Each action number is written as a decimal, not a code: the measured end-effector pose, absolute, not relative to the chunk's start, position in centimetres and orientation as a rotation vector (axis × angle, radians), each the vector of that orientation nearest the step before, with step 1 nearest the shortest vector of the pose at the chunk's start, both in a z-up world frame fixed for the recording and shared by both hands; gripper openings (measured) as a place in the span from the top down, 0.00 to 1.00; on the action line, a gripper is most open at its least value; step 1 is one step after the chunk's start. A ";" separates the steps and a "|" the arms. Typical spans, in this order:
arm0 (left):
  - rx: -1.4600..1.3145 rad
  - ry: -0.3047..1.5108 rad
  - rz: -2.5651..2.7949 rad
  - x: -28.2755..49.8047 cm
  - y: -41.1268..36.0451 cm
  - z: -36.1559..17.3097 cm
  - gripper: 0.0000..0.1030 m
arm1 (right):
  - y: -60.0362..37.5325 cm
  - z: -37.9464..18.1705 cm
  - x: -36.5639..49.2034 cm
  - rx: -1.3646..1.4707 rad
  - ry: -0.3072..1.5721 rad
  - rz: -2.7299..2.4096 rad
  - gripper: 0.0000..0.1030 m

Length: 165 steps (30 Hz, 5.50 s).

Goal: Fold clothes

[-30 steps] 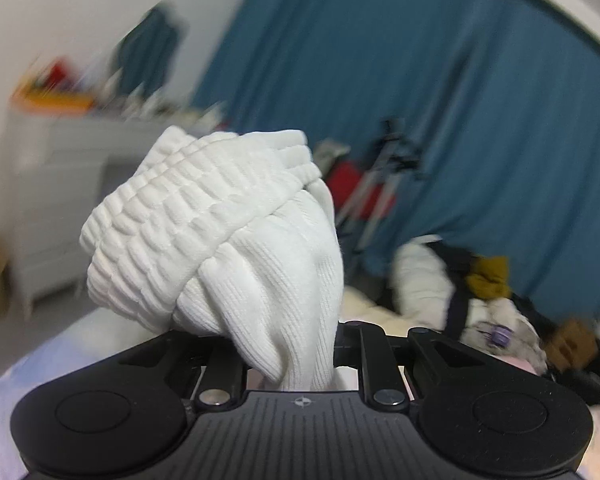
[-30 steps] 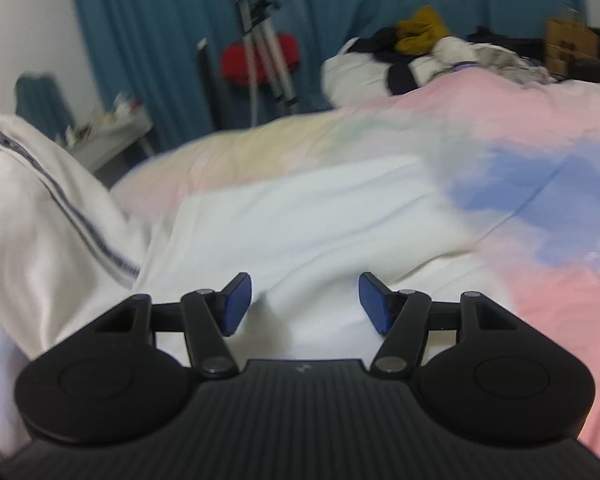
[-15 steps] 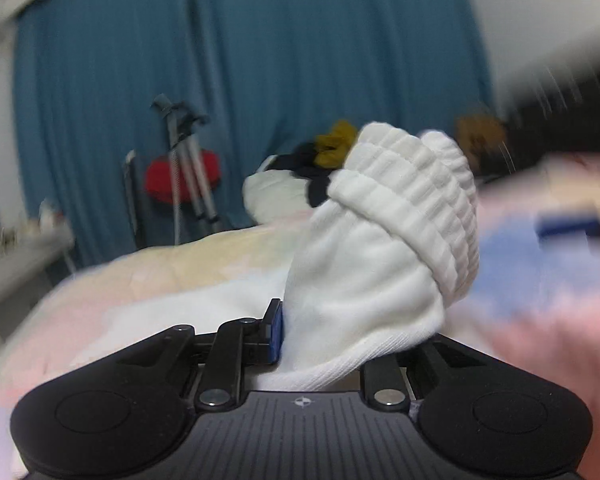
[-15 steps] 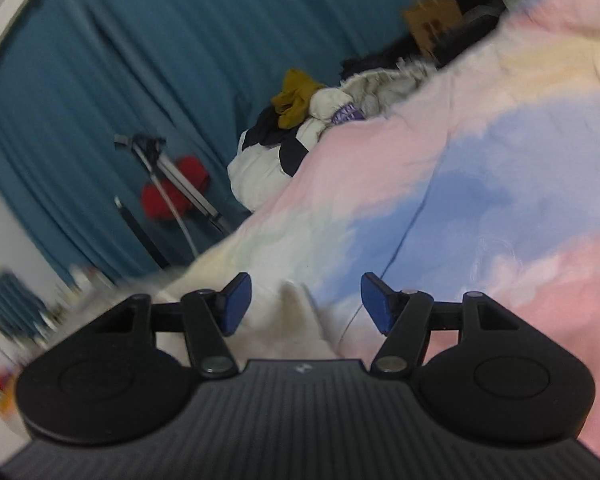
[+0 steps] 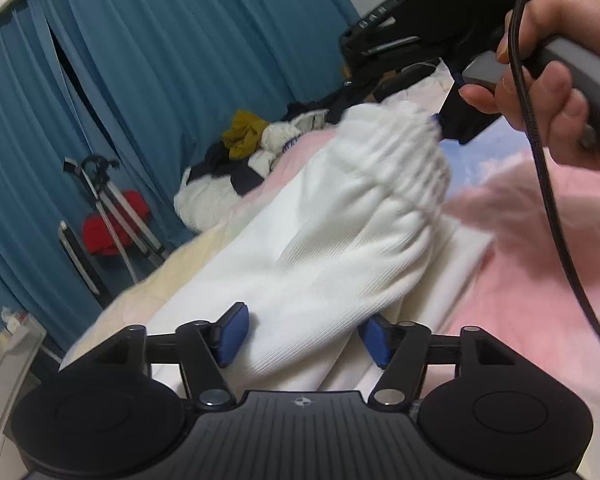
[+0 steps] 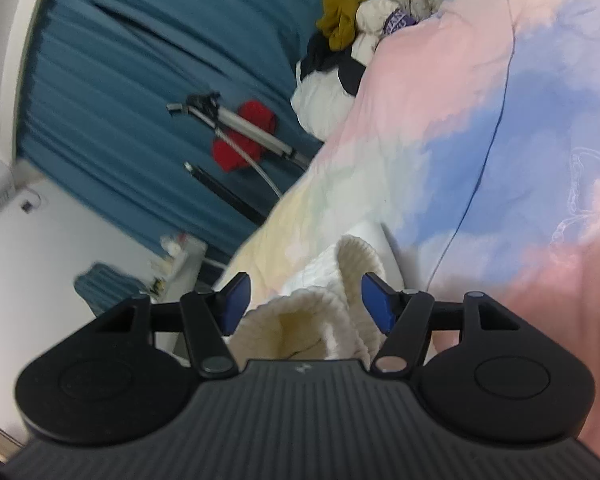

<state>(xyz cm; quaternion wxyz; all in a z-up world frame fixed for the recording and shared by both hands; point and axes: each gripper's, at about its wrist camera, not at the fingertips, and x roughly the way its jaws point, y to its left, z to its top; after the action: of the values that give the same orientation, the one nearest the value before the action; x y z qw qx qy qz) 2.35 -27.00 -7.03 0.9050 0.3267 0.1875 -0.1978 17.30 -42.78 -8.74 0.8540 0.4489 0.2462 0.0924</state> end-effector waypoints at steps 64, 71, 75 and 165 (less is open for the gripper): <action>-0.215 0.614 -0.345 8.0 -2.0 -2.3 0.16 | -36.3 -8.1 13.3 0.486 0.669 -0.036 0.17; -0.374 0.779 -0.252 11.5 1.5 -5.5 0.16 | -36.5 -12.3 16.6 0.589 0.760 -0.013 0.00; -0.404 0.799 -0.249 12.0 2.2 -6.3 0.16 | -36.9 -14.1 17.9 0.694 0.750 0.062 0.00; -0.176 0.729 -0.663 38.9 -37.3 -10.5 0.52 | -61.3 -17.5 18.1 0.862 0.337 -0.268 0.54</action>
<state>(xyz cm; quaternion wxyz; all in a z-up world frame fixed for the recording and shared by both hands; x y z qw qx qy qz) 38.91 -37.30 -10.49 0.8773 -0.0842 0.3497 -0.3178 18.14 -61.33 -17.48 0.8861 0.4146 0.1623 -0.1288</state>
